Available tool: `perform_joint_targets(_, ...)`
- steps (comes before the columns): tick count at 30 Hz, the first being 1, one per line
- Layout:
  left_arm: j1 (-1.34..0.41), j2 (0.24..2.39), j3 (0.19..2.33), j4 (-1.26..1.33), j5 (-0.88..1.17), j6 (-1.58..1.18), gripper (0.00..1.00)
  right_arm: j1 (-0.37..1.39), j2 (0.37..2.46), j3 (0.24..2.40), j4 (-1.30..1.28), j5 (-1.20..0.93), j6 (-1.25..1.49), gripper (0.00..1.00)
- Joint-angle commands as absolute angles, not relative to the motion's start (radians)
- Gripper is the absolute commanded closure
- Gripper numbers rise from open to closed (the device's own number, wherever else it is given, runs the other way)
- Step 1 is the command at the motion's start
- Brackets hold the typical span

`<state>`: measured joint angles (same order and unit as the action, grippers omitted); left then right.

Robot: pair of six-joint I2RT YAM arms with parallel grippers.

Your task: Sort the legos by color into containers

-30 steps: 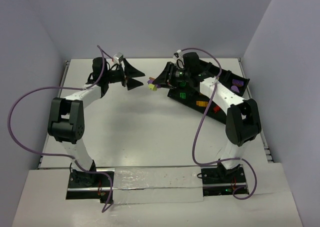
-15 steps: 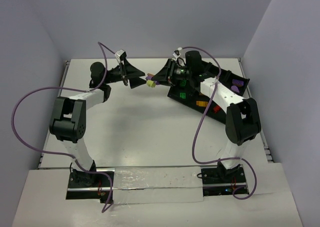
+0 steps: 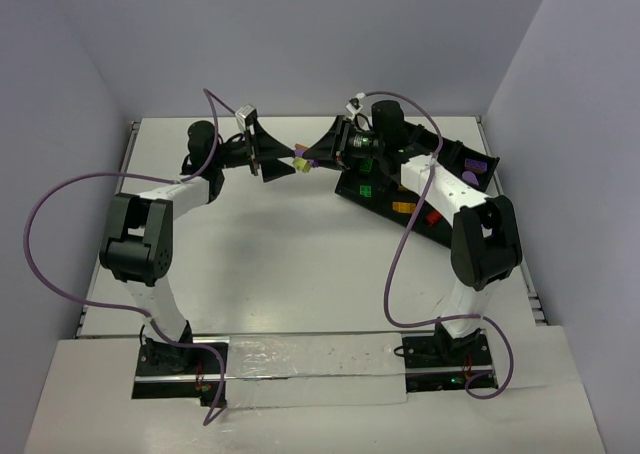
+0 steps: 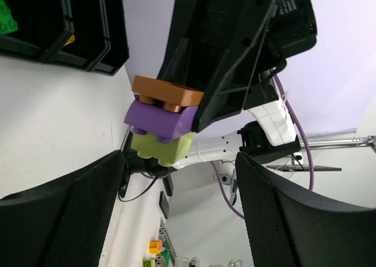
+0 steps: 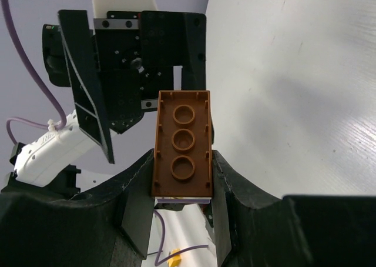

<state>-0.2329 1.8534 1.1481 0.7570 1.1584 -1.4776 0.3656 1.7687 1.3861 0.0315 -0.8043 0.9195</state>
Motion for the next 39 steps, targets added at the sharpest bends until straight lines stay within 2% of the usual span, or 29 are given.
perform_joint_targets(1,-0.239,1.829,1.193,0.718,1.139,-1.42,0.17,0.36,1.721,1.382,0.108,-0.826,0.927,1.0)
perform_joint_targets(20,-0.268,1.858,1.194,0.826,1.138,-1.497,0.36,0.371,1.71,1.33,0.169,-0.855,0.965,1.0)
perform_joint_targets(39,-0.284,1.87,1.194,0.833,1.132,-1.494,0.34,0.37,1.683,1.302,0.228,-0.896,1.006,1.0)
